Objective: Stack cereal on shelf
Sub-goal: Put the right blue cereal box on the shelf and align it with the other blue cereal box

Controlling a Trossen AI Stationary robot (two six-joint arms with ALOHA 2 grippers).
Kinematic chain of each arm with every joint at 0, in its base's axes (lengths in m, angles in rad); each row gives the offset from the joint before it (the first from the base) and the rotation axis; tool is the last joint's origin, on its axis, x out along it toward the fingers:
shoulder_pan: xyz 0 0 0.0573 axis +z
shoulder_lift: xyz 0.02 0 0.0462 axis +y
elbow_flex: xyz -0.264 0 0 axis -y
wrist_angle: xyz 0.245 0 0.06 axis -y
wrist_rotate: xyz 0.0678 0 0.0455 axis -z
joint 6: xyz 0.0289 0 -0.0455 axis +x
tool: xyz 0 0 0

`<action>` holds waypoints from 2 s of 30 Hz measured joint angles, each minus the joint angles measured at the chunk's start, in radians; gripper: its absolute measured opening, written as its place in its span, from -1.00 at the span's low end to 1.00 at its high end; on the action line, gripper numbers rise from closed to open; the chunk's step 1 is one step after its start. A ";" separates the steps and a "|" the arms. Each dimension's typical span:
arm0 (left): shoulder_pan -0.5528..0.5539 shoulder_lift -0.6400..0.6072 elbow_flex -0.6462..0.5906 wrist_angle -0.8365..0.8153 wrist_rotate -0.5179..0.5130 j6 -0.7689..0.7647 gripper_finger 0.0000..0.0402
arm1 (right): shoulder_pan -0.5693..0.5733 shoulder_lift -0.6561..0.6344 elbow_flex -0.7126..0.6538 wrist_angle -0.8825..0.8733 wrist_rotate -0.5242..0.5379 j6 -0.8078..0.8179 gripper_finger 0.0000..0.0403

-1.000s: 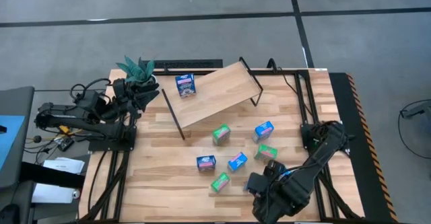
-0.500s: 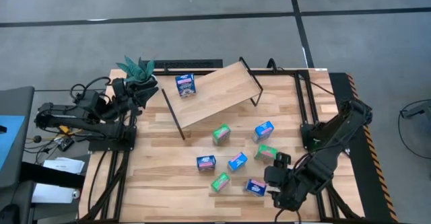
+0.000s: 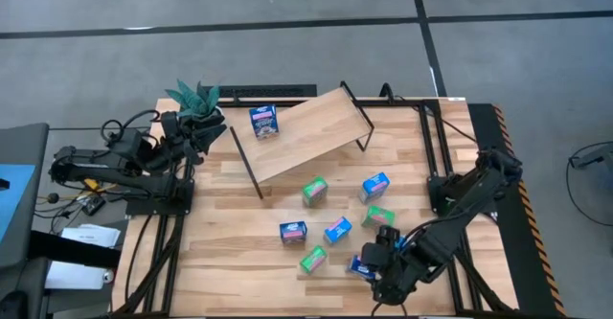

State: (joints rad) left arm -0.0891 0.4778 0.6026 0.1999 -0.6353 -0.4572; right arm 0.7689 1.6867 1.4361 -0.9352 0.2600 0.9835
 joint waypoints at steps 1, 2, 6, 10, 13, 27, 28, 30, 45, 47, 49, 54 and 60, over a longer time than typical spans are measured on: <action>0.000 0.000 0.000 -0.004 0.000 0.001 0.41 | -0.005 0.008 0.000 -0.003 0.000 0.007 0.80; 0.000 0.000 0.000 -0.004 0.000 0.002 0.41 | -0.008 0.017 0.000 -0.004 0.000 0.010 0.80; 0.000 0.000 0.000 -0.007 0.000 0.001 0.41 | -0.028 0.038 0.000 0.000 -0.002 0.014 0.80; 0.000 0.000 0.000 -0.009 0.022 0.001 0.41 | -0.047 0.037 0.000 0.007 -0.028 0.033 0.79; 0.000 0.000 0.000 -0.012 0.029 0.002 0.41 | -0.050 0.037 0.000 0.006 -0.040 0.038 0.78; 0.000 0.000 0.000 -0.027 0.028 -0.003 0.41 | 0.013 0.037 -0.075 0.061 -0.013 0.187 0.77; 0.000 0.000 0.000 -0.027 0.028 -0.008 0.41 | 0.019 0.037 -0.076 0.059 -0.002 0.187 0.77; 0.000 0.000 0.000 -0.027 0.025 -0.016 0.41 | 0.030 0.037 -0.076 0.046 0.018 0.182 0.77; 0.000 0.000 0.000 -0.027 -0.012 -0.037 0.41 | 0.076 0.036 -0.137 0.101 0.067 0.224 0.77; 0.000 0.000 0.000 -0.026 -0.026 -0.037 0.41 | 0.077 0.036 -0.137 0.100 0.068 0.218 0.74; 0.000 0.000 0.000 -0.027 -0.032 -0.037 0.41 | 0.077 0.036 -0.137 0.100 0.068 0.216 0.69; 0.000 0.000 0.000 -0.027 -0.032 -0.037 0.41 | 0.081 0.035 -0.137 0.100 0.068 0.216 0.47; 0.000 0.000 0.000 -0.030 -0.032 -0.037 0.41 | 0.081 0.035 -0.137 0.101 0.066 0.213 0.36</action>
State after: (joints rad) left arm -0.0892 0.4778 0.6027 0.1703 -0.6672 -0.4938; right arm 0.8497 1.7222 1.2991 -0.8345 0.3257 1.1968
